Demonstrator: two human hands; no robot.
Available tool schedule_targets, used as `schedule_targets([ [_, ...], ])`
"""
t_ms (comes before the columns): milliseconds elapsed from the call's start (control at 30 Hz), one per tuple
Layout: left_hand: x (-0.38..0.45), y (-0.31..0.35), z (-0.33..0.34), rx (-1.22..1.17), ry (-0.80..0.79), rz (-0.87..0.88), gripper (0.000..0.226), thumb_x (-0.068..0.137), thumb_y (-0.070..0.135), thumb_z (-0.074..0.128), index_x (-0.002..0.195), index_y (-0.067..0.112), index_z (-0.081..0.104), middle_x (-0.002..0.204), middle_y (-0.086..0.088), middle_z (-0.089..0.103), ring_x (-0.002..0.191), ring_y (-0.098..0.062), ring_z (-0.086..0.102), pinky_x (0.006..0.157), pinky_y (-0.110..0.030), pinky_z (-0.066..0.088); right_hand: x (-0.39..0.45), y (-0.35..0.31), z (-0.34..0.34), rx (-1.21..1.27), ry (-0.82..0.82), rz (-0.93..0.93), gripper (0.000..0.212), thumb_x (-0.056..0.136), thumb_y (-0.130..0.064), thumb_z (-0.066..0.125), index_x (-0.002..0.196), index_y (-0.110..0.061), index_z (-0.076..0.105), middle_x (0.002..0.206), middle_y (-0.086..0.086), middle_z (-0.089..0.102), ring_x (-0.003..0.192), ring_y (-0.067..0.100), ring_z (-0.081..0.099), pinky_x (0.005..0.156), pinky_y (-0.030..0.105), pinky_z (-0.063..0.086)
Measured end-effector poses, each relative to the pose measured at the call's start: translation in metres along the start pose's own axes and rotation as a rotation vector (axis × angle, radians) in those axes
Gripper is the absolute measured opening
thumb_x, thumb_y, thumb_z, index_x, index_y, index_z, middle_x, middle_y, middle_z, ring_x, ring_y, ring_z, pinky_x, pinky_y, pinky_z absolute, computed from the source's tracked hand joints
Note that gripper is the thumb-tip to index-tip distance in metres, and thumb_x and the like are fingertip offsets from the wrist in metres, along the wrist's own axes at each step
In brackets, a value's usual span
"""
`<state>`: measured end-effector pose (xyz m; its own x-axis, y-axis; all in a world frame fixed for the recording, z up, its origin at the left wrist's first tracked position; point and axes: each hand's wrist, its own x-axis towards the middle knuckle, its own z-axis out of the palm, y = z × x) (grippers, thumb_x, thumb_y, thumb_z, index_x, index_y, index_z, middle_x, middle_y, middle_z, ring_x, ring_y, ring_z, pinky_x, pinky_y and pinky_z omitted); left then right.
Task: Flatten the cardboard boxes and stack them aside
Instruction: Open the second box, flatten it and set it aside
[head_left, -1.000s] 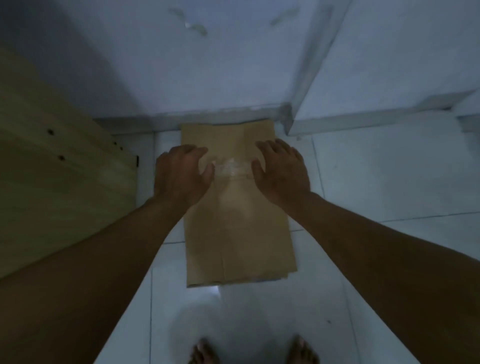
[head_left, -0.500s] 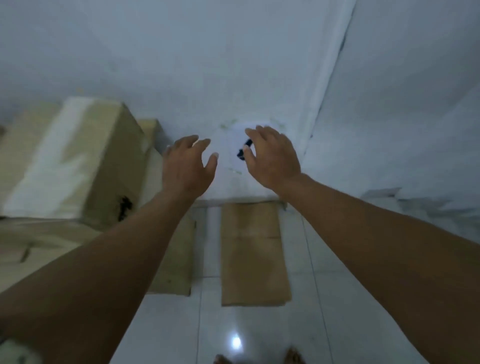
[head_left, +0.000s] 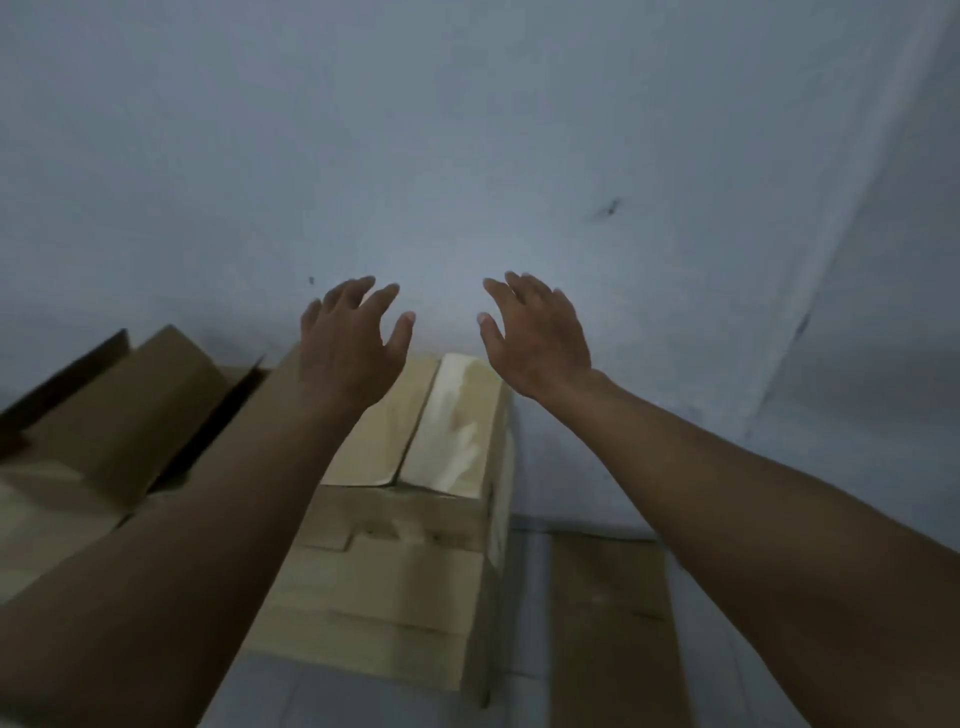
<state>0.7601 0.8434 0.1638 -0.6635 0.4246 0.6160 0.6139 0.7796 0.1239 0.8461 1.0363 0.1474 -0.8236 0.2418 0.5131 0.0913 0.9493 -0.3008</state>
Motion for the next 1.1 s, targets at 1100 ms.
schedule_targets([
  [1100,0.009,-0.635,-0.034,0.062,-0.155,-0.244,0.048,0.096,0.048,0.047,0.135,0.021,0.056,0.141,-0.009,0.053,0.133,-0.027,0.044,0.108,-0.050,0.036,0.203,-0.487,0.351,0.086,-0.426,0.059,0.057,0.105,-0.046,0.031,0.157,-0.024,0.021,0.166,0.007,0.020,0.153,0.026,0.012,0.123,0.051,0.010],
])
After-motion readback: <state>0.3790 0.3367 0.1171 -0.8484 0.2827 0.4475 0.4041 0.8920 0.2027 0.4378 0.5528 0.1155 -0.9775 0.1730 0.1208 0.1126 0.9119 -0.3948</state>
